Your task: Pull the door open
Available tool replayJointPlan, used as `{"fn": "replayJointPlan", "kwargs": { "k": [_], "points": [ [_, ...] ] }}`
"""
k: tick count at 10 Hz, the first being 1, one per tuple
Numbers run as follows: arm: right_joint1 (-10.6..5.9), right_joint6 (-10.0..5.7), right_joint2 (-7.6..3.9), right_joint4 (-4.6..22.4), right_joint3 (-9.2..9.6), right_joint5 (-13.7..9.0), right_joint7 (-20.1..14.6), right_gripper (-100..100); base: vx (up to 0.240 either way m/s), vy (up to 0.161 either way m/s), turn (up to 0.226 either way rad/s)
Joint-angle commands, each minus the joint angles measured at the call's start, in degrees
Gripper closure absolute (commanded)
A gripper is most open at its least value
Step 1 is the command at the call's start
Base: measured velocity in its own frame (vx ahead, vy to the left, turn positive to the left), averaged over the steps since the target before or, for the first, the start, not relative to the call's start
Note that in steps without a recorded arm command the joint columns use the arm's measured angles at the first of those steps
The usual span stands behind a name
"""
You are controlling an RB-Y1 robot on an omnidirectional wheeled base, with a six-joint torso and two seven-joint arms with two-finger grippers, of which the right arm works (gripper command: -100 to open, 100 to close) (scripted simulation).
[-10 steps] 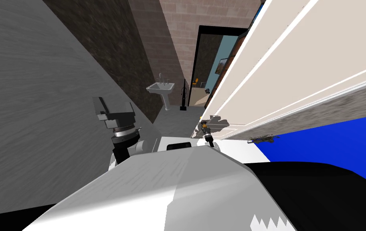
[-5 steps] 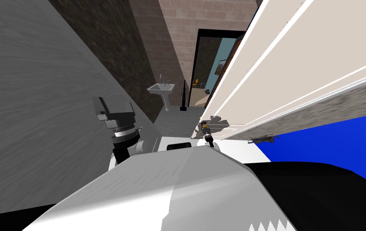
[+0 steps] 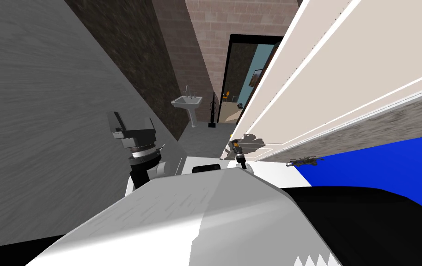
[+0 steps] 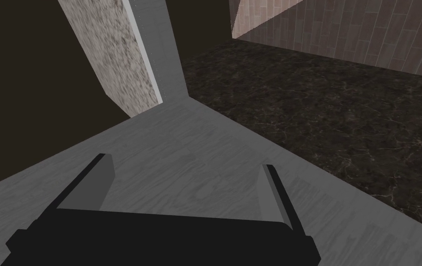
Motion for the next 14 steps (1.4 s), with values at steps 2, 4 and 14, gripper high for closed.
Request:
{"fn": "replayJointPlan", "kwargs": {
  "k": [2, 4, 14],
  "points": [
    [-0.11, -0.04, -0.05, 0.2, 0.87, -1.4, -4.5, 100, -0.038, -0.011, 0.036],
    [-0.20, -0.03, -0.14, 0.3, 1.24, -2.0, -7.1, 100, -0.028, -0.011, 0.025],
    [-0.82, 0.03, -0.76, 0.9, 3.73, -6.5, -20.4, 100, -0.033, -0.013, 0.035]
  ]
}}
